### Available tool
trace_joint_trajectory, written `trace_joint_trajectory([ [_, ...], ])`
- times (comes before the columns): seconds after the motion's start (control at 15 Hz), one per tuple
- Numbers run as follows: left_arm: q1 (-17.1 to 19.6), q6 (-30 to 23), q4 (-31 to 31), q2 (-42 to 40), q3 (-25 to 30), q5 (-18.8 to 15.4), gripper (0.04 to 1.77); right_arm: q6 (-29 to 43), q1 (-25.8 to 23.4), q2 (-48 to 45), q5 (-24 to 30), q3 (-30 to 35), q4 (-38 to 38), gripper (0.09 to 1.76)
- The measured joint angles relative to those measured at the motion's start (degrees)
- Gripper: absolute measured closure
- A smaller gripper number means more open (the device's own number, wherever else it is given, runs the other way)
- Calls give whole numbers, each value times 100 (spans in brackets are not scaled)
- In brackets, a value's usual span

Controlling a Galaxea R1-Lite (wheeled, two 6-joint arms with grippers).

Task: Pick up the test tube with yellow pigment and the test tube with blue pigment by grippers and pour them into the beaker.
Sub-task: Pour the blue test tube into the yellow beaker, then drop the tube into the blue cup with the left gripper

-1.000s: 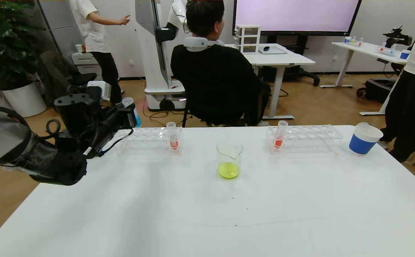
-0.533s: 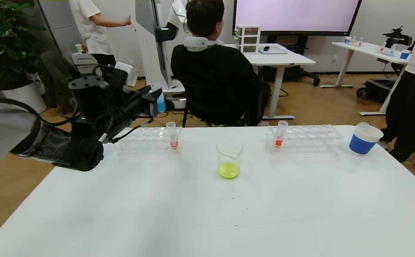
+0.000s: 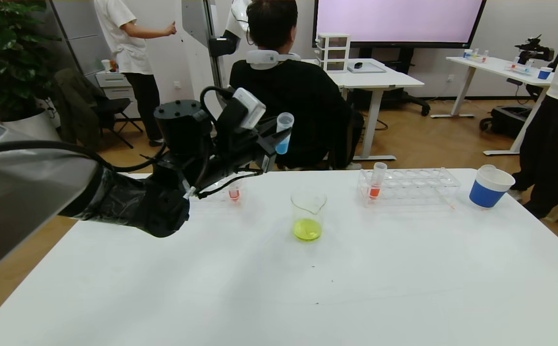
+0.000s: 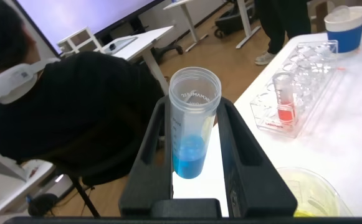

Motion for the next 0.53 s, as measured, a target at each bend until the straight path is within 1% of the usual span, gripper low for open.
trace_joint_trajectory([
  [0.2,-193,885,-52,133,23,-273,135,0,-2,0,0,0,-2,11],
  [0.33,-199,1527,-79,199,44,-607,135,0,-2,0,0,0,0,11],
  [0.4,-187,1777,-88,218,111,-752,135,0,-2,0,0,0,0,11],
  [0.53,-179,2105,-154,232,362,-935,135,-2,-2,0,0,0,0,11],
])
